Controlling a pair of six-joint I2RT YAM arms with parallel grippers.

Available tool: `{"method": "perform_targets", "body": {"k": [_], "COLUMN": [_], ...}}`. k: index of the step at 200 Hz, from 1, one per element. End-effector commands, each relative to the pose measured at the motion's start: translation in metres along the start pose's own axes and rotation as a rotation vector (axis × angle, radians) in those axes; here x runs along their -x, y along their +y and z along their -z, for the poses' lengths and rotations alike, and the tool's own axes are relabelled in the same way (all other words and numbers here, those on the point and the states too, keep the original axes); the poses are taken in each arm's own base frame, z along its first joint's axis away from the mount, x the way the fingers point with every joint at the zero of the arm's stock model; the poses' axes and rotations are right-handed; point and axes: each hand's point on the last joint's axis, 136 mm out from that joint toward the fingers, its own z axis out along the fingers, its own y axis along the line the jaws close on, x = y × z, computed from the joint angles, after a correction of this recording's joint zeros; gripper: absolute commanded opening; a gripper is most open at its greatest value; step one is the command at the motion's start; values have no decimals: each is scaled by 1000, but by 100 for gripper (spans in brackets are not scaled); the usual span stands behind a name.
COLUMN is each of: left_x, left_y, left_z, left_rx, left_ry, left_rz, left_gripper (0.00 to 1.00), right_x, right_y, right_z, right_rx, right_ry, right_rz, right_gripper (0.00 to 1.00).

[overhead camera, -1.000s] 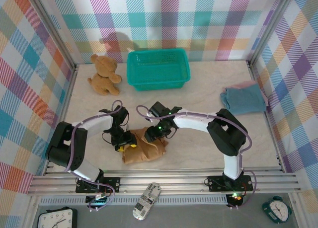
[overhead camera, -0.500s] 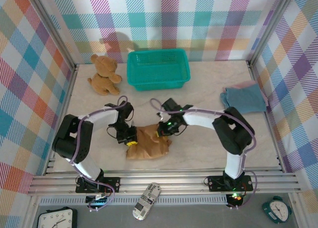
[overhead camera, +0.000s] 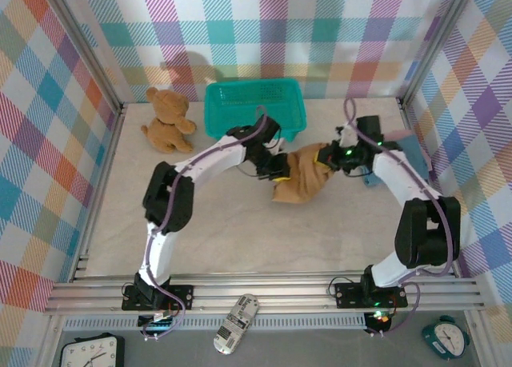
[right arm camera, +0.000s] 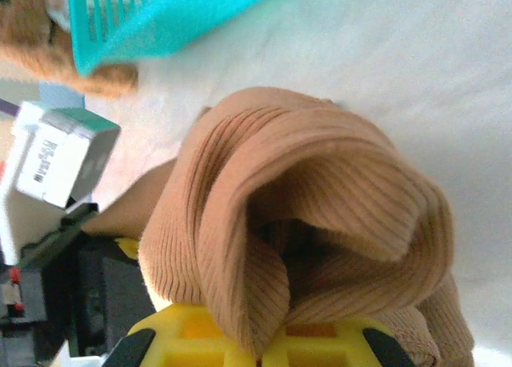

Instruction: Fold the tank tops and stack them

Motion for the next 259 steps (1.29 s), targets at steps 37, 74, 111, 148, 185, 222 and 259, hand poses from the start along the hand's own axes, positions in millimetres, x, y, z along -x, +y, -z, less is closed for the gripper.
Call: {"method": "perform_targets", "body": {"k": [37,74,111,148,185,222,259], "left_x": [52,71,82,91,80,89,91], "left_y": [-110,-156,-180,-183,-225,-230,-233], "left_z": [-54,-89,-115,-133,-103,-89,-88], "left_rx": [-253,-422,-524,-537,-571,-587,-570], "left_ry": [-91,-189,-318,-427,-496,-547,-600], "left_rz": [-132,-204,-257,-260,-399,-413,-483], "left_gripper": [0,0,0,0,0,0,0], "right_x": [59,88,109,115,121,128,123], "right_y": [-64,-95,-105,-122,-84,-66,-61], "right_z": [101,132,162,174,185,219,229], "right_rx": [-275,-398,-467,-527,-416,-502,-542], "right_ry": [-176,-244,-306,-312,-379,-462,-486], "right_rz": [90,127,151,160,208,269,324], "right_gripper": [0,0,0,0,0,0,0]}}
